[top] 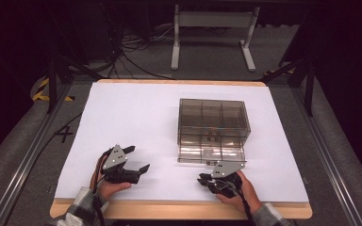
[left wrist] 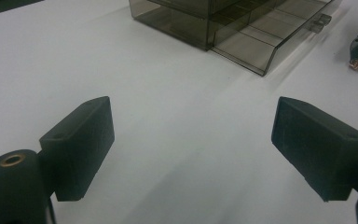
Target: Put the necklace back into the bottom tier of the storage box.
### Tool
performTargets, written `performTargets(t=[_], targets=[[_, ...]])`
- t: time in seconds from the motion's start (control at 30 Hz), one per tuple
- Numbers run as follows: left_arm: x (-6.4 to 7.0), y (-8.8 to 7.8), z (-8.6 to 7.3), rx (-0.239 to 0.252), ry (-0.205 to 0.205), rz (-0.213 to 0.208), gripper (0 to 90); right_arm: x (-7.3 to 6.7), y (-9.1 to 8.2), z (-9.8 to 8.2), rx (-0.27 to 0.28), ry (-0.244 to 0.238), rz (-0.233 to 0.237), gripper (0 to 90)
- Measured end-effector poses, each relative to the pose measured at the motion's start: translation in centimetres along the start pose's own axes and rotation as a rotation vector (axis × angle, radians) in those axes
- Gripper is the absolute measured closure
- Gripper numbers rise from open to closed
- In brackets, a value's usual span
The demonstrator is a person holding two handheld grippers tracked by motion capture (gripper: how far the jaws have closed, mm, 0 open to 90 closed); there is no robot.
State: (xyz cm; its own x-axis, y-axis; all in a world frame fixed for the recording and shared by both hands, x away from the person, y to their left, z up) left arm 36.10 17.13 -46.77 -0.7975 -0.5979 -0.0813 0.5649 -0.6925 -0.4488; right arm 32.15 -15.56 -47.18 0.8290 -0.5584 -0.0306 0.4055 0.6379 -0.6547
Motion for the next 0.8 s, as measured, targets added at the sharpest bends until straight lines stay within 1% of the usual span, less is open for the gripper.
performTargets(t=[0.17, 0.2, 0.23, 0.27, 0.43, 0.5, 0.53, 0.7, 0.73, 0.8], targets=[[0.02, 0.00, -0.01, -0.001, 0.001, -0.003, 13.5, -0.10, -0.01, -0.02, 0.003, -0.009, -0.008, 79.5], [-0.03, -0.01, 0.00, -0.002, 0.009, -0.002, 13.4, -0.13, -0.02, -0.03, 0.005, -0.012, -0.008, 79.6], [-0.03, -0.01, 0.00, -0.002, 0.009, -0.002, 13.4, -0.13, -0.04, -0.05, 0.006, -0.013, -0.007, 79.7], [-0.03, -0.01, 0.00, -0.002, 0.009, -0.002, 13.4, -0.14, -0.08, -0.06, 0.007, -0.012, -0.006, 88.6], [-0.03, 0.00, -0.01, -0.004, 0.010, -0.003, 13.4, -0.16, -0.13, -0.11, 0.008, -0.016, -0.013, 89.2], [0.00, 0.03, -0.02, -0.004, 0.007, -0.005, 13.4, -0.18, -0.13, -0.11, 0.007, -0.018, -0.015, 89.5], [0.06, 0.07, -0.03, -0.004, 0.000, -0.007, 13.3, -0.19, -0.13, -0.11, 0.007, -0.018, -0.015, 89.6], [0.04, 0.06, -0.03, -0.011, 0.011, -0.006, 13.4, -0.23, -0.16, -0.13, 0.009, -0.022, -0.025, 89.8], [0.11, 0.08, -0.03, -0.007, 0.002, -0.008, 13.4, -0.23, -0.18, -0.13, 0.011, -0.023, -0.028, 89.8], [0.09, 0.06, -0.02, -0.005, 0.004, -0.006, 13.4, -0.22, -0.25, -0.14, 0.017, -0.025, -0.031, 89.9]])
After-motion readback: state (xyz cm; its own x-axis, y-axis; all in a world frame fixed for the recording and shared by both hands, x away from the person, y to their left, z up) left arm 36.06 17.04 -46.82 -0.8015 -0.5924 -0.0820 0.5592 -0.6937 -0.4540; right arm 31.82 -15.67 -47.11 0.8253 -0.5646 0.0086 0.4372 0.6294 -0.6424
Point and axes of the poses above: each handheld gripper's, and its own axes: y roughly forward along the jaws, z roughly out of its top, x roughly to its right, the point moved 3 cm from there along y, roughly forward along the jaws, and after that the axes turned 5 degrees about y, right-handed, at the moved point
